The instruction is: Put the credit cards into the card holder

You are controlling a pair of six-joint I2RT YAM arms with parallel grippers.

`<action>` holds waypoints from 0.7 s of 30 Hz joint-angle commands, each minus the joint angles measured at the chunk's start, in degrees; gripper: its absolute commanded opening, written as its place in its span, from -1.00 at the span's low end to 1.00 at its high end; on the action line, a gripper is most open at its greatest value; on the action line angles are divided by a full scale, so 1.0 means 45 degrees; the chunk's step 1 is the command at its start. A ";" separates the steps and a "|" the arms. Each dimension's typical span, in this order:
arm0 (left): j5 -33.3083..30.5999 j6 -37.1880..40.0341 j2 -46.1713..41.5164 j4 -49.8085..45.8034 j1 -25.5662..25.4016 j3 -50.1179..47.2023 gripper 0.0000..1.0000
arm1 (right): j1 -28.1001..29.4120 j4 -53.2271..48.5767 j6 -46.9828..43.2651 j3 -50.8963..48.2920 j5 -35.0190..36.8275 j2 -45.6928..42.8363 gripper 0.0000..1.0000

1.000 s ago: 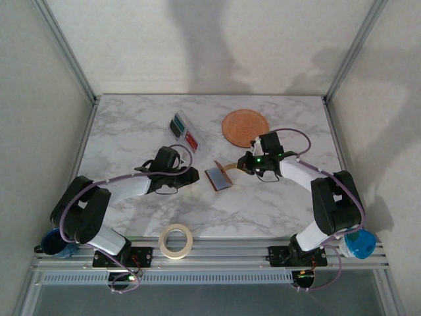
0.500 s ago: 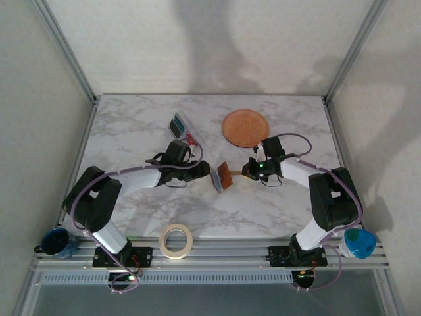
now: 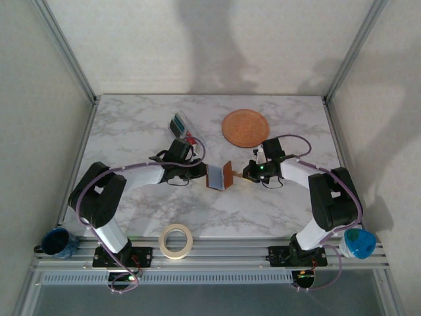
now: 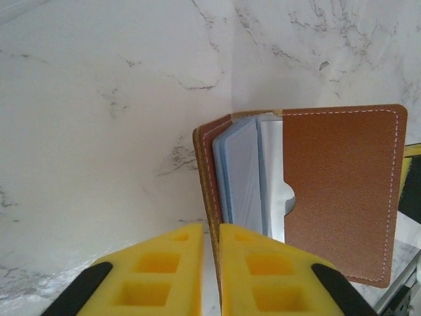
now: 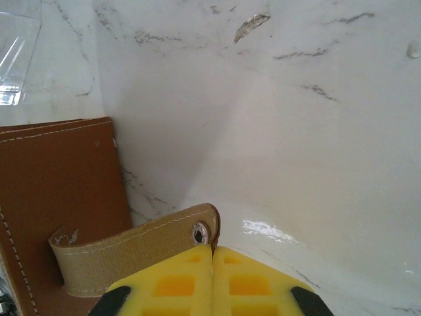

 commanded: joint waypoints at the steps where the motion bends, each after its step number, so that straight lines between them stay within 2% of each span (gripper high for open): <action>1: 0.0193 0.0136 0.0266 0.0022 -0.0079 0.0235 -0.60 | 0.0207 -0.0277 -0.0291 0.0024 -0.0348 0.0134 -1.00; 5: 0.0545 -0.0056 0.0477 0.0351 -0.0079 0.0142 -0.50 | 0.0355 -0.0252 -0.0291 0.0069 -0.0237 0.0267 -1.00; 11: 0.0668 -0.0274 0.0479 0.0605 -0.0079 -0.0019 -0.54 | 0.0449 -0.0239 -0.0272 0.0092 -0.0231 0.0331 -1.00; 18: 0.0923 -0.0491 0.0258 0.0794 -0.0078 0.0000 -0.33 | 0.0471 -0.0133 -0.0159 -0.0011 -0.0220 0.0331 -1.00; 21: 0.0998 -0.0552 0.0291 0.0867 -0.0079 0.0085 -0.32 | 0.0477 0.0069 0.0020 -0.0083 -0.0389 0.0287 -1.00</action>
